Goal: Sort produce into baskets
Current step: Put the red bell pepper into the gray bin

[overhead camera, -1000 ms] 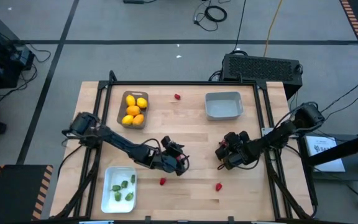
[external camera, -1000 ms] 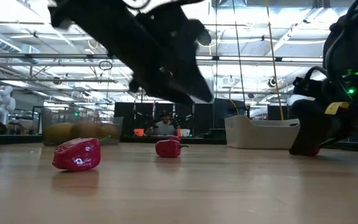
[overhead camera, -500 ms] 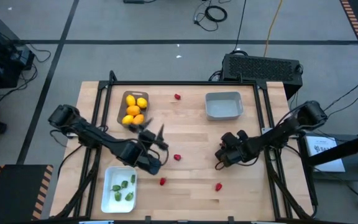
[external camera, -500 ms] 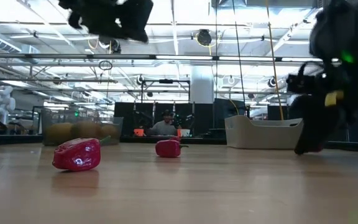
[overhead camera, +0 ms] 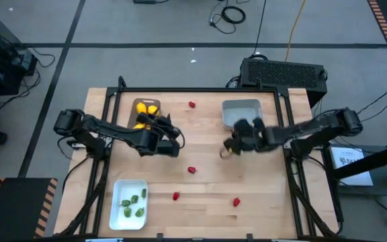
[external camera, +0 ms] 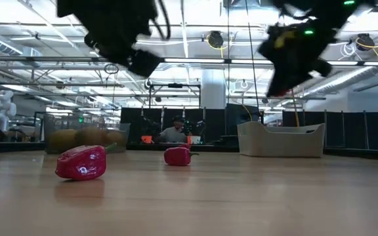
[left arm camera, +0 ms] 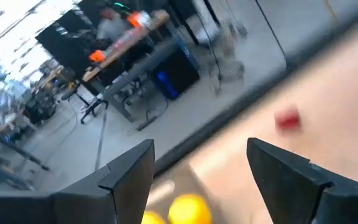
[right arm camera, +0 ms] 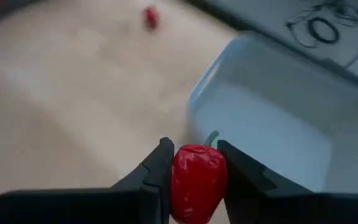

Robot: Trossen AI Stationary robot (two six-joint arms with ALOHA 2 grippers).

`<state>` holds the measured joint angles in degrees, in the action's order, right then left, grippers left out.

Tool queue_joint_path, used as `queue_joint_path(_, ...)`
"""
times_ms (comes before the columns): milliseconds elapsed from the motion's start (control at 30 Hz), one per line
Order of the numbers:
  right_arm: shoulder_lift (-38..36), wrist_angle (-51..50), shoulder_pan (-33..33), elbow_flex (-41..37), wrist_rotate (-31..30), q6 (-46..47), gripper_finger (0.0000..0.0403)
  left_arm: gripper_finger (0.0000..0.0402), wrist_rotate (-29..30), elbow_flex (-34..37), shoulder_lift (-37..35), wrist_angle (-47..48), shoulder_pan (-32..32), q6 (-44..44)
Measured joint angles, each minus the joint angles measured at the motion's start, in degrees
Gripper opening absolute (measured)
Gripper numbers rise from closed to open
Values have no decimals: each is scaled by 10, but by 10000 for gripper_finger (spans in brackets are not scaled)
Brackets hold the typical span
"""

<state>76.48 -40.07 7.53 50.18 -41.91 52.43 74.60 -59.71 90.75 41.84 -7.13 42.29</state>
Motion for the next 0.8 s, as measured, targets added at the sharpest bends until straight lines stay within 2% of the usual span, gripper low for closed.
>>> queue_joint_path(67,-1,7,-48,6,8,-21,95,262,-27,6,2,42,-15,0)
queue_joint_path(133,2,21,-87,5,24,-39,95,262,-29,8,-3,104,-34,43)
queue_joint_path(333,29,18,-158,3,31,-66,95,262,-31,10,-6,358,-117,325)
queue_joint_path(433,39,22,-176,4,32,-67,100,262,-44,10,-6,409,-162,422)
queue_joint_path(567,48,9,-201,4,34,-75,124,262,-52,10,-6,391,-219,440)
queue_joint_path(700,52,-13,-229,4,61,-82,162,262,-87,10,-6,339,-263,381)
queue_joint_path(800,52,-16,-246,4,77,-107,192,262,-91,11,-6,337,-302,371)
